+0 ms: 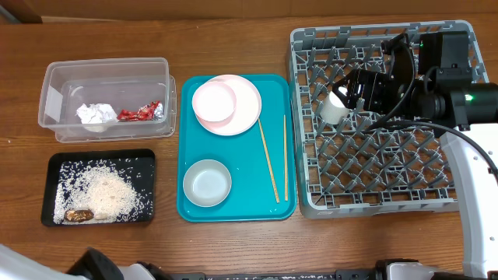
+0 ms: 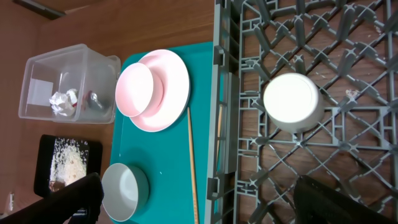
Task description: Sort waste into correct bins and load items into the dishwasher
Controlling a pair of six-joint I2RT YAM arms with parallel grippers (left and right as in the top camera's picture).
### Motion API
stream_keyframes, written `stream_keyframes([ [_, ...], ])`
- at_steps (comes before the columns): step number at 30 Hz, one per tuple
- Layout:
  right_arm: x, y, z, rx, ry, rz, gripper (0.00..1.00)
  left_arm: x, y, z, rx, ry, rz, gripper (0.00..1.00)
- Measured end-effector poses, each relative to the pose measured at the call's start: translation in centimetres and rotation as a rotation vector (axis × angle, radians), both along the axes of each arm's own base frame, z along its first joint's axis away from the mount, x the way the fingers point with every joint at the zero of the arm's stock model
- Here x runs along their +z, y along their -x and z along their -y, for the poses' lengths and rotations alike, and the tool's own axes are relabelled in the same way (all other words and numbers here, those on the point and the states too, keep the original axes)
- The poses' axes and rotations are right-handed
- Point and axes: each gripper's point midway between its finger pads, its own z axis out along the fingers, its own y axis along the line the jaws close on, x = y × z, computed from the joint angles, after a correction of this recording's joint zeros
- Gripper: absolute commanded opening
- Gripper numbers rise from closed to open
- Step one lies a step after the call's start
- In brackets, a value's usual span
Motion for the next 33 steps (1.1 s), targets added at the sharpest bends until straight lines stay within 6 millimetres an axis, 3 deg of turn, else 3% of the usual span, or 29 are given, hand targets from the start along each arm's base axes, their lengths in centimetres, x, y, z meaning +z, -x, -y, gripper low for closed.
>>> stream_keyframes([
  [4,0.0,0.0,0.0,0.000,0.000,0.001,1.00,-2.0,-1.9,-0.4,-0.028,0.177,-0.127,1.00],
  [8,0.0,0.0,0.0,0.000,0.000,0.000,1.00,-5.8,-5.9,-0.6,-0.065,0.277,-0.299,1.00],
  [12,0.0,0.0,0.0,0.001,0.000,0.001,1.00,-14.0,-11.4,-0.3,-0.046,0.361,-0.611,1.00],
  [16,0.0,0.0,0.0,0.000,0.000,0.001,1.00,-22.2,-14.3,1.1,0.045,0.332,-0.898,1.00],
  [19,0.0,0.0,0.0,0.000,0.000,0.000,1.00,-28.3,-14.2,2.5,0.151,0.258,-1.128,1.00],
  [22,0.0,0.0,0.0,0.001,0.000,0.000,1.00,-33.8,-12.0,3.4,0.253,0.162,-1.365,0.95],
  [26,0.0,0.0,0.0,0.000,0.000,0.000,1.00,-37.0,-12.6,5.3,0.257,0.004,-1.465,0.92],
  [33,0.0,0.0,0.0,0.000,0.000,0.000,1.00,-45.5,-12.8,7.3,0.245,-0.158,-1.742,0.91],
])
